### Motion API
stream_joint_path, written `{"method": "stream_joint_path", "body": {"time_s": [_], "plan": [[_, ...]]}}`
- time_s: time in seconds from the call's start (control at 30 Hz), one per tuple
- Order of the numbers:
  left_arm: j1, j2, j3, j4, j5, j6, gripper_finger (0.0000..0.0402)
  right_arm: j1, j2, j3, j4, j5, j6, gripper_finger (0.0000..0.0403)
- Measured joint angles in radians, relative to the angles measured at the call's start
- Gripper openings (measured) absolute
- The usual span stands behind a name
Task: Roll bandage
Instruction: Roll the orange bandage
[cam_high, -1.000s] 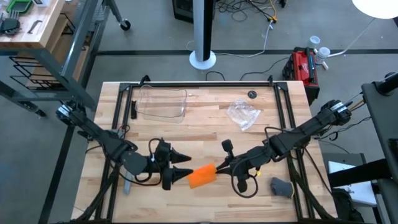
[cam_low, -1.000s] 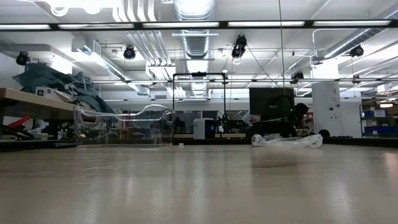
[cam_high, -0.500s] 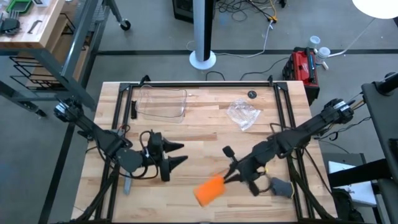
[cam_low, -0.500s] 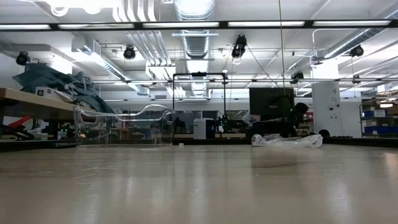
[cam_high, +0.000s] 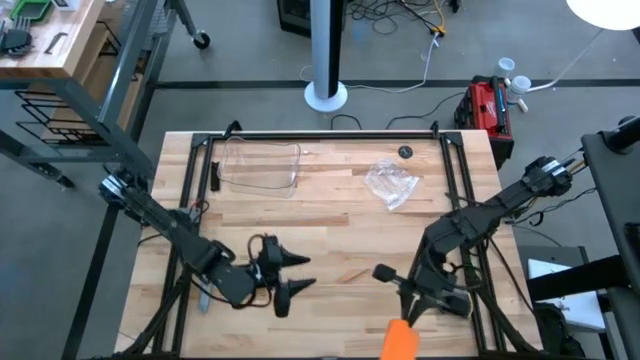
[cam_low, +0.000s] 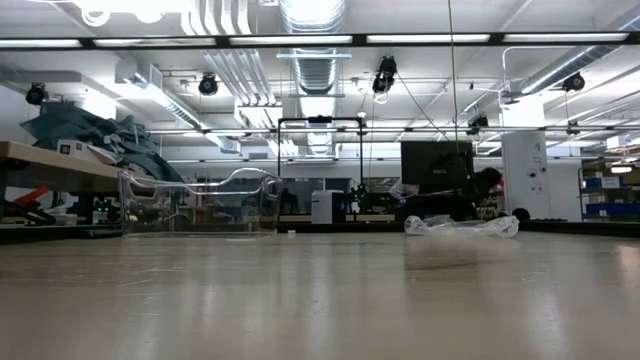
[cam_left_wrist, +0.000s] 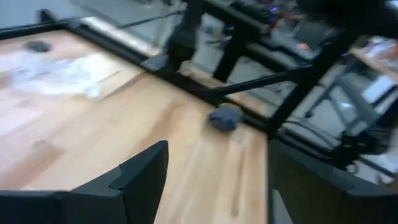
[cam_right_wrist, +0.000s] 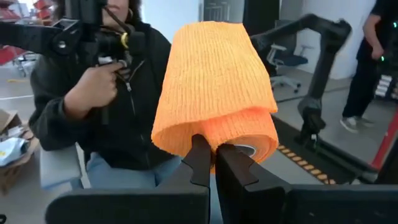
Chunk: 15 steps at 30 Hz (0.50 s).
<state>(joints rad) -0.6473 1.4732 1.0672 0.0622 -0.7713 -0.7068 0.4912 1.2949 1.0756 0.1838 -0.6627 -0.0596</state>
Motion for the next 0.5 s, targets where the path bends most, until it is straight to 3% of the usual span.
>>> {"method": "stream_joint_path", "body": {"time_s": [0.1,0.23,0.37,0.5], "plan": [[-0.009,0.056,0.0,0.206,0.043,0.172,0.0277,-0.001,0.022,0.0,-0.004,0.013,0.038,0.0],[-0.045,0.124,0.037,0.484,0.091,0.624,0.0285,0.0,0.047,0.0,-0.086,0.123,0.101,0.0],[-0.081,0.161,0.117,0.466,-0.02,0.92,0.0282,-0.001,0.055,-0.001,-0.193,0.269,0.129,0.0],[-0.085,0.188,0.172,0.337,-0.132,0.986,0.0271,-0.003,0.048,-0.001,-0.239,0.327,0.149,0.0]]}}
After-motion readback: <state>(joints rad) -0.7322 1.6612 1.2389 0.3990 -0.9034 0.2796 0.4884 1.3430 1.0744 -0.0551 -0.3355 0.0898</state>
